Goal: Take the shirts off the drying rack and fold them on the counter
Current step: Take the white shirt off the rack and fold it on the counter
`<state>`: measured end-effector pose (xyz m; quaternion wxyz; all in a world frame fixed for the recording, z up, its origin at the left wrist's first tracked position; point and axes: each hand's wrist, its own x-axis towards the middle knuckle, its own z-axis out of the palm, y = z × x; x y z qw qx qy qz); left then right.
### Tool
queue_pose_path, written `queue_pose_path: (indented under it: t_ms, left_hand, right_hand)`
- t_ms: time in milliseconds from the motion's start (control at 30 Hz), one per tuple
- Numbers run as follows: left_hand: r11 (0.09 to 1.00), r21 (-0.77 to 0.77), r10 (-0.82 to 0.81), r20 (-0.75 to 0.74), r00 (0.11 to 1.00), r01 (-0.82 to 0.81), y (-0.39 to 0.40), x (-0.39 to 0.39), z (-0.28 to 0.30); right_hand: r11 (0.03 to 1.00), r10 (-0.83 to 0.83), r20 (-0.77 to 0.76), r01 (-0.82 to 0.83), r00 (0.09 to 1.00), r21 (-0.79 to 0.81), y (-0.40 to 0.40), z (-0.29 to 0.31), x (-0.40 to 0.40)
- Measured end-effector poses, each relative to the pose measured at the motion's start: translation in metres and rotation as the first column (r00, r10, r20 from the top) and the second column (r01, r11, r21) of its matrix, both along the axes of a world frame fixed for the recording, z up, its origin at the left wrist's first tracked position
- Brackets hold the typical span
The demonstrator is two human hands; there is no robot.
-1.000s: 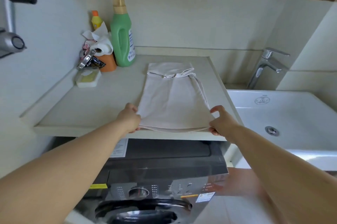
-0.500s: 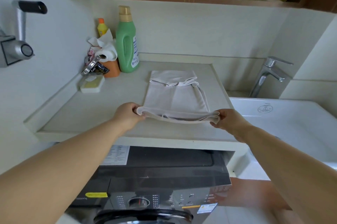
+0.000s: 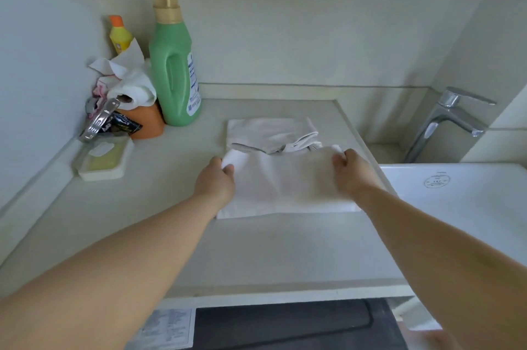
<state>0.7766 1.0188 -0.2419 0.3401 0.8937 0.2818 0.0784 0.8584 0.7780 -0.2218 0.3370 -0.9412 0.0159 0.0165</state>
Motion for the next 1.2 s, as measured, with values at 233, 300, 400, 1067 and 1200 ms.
queue_pose_path:
  t_ms: [233, 300, 400, 1067, 1200]
  left_hand:
    - [0.976, 0.211, -0.015, -0.205, 0.979, 0.059, 0.0, 0.011, -0.013]
    - [0.978, 0.208, 0.034, -0.257, 0.966, 0.02, 0.001, 0.008, -0.012]
    - [0.959, 0.277, 0.125, -0.216, 0.968, -0.062, -0.003, -0.001, -0.006]
    - [0.727, 0.442, -0.351, -0.42, 0.837, 0.526, -0.028, -0.039, -0.003]
    - [0.602, 0.507, -0.477, -0.392, 0.787, 0.617, -0.035, -0.047, -0.005]
  right_hand:
    - [0.935, -0.079, -0.021, 0.067, 0.997, -0.349, 0.008, -0.033, 0.015]
    - [0.915, -0.113, -0.046, 0.086, 0.993, -0.395, 0.005, -0.032, 0.012]
    - [0.893, -0.143, 0.012, 0.135, 0.99, -0.43, 0.003, -0.025, 0.009]
    - [0.781, 0.365, -0.131, -0.38, 0.922, -0.496, -0.028, -0.027, -0.021]
    - [0.645, 0.616, -0.149, -0.604, 0.773, -0.467, -0.03, -0.013, -0.038]
